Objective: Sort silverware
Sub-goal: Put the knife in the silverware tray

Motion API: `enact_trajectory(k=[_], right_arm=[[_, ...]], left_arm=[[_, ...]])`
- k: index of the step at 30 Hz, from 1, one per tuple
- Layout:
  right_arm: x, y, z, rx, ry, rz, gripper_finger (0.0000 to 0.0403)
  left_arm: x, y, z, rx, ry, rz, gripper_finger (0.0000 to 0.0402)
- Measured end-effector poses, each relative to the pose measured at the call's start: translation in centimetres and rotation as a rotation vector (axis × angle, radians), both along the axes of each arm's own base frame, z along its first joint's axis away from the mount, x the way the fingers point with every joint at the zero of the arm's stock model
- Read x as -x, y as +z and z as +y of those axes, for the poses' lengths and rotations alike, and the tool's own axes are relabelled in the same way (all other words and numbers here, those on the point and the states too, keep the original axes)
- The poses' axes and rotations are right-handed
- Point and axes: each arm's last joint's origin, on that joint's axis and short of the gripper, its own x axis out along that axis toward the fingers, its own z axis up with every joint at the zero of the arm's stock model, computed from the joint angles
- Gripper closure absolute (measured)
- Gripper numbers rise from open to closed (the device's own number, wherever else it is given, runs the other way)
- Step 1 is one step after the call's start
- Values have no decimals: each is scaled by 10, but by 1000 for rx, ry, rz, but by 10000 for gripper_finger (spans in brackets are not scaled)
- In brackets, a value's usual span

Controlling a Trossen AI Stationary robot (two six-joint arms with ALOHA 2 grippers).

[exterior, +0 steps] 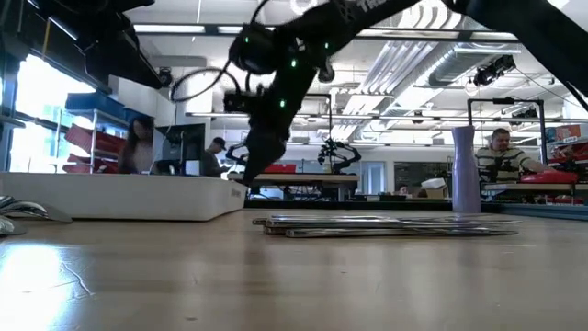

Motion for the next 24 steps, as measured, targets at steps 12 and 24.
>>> enact_trajectory(k=[12,24], right_arm=[[74,14,83,-320,200,-6,113],[151,-10,175,-415,183,-5,139]], left_arm=[[2,-3,-4,124,-21,41,326],[-24,4,-18,210,-170,-74,326]])
